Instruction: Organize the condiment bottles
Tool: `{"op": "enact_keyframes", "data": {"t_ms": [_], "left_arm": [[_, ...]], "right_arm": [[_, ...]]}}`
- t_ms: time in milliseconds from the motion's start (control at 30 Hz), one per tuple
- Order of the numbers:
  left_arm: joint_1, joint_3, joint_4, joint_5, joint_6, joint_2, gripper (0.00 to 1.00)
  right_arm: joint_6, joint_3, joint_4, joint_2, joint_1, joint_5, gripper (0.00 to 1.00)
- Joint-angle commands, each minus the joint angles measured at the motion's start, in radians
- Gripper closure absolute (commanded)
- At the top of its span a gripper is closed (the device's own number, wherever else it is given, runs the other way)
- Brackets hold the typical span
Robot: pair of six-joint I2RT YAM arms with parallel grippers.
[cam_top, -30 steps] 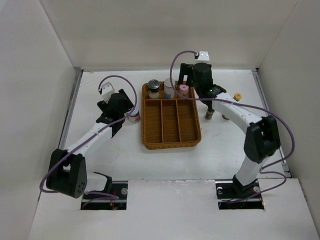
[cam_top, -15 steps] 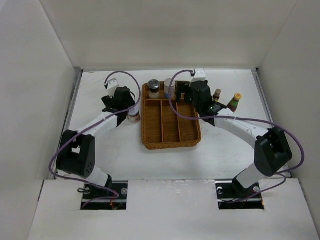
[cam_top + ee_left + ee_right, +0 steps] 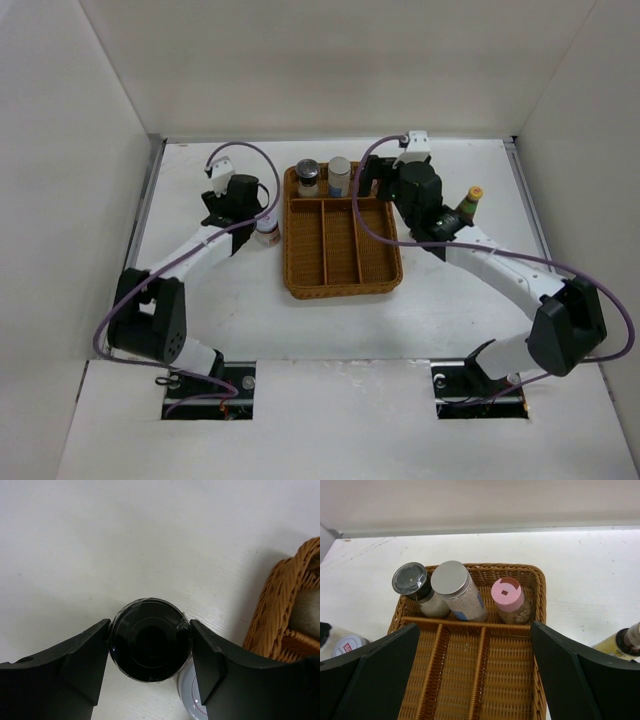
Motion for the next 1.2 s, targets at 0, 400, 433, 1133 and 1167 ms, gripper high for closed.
{"op": "enact_keyframes", "data": {"t_ms": [0,400,433,1133,1167], "left_arm": [[-0.026,0.045,0.075,-0.119,0.037,-0.203,0.58],[-0.342,0.134,0.044,-0.076,0.066,-0.253,0.57],[-0.359,0.141,0.050,-0.070,0.060,-0.230,0.57],[-0.381,0.186,0.251,-0.008,0.080,0.158,0.50],[-0.376,0.180,0.259,-0.010,0.080,0.166,0.47]], "right_arm": [[0.018,-0.028,0.045,-0.025,0.013,0.014,0.00],[0.047,-0.215,0.051,-0.278,0.014,0.092,0.11],[0.053,-0.236,0.051,-0.307,0.014,0.094,0.25],[0.139,-0.443,0.082,-0.465,0.020,0.089,0.53],[0.139,-0.445,0.084,-0.464,0.020,0.088,0.52]]}}
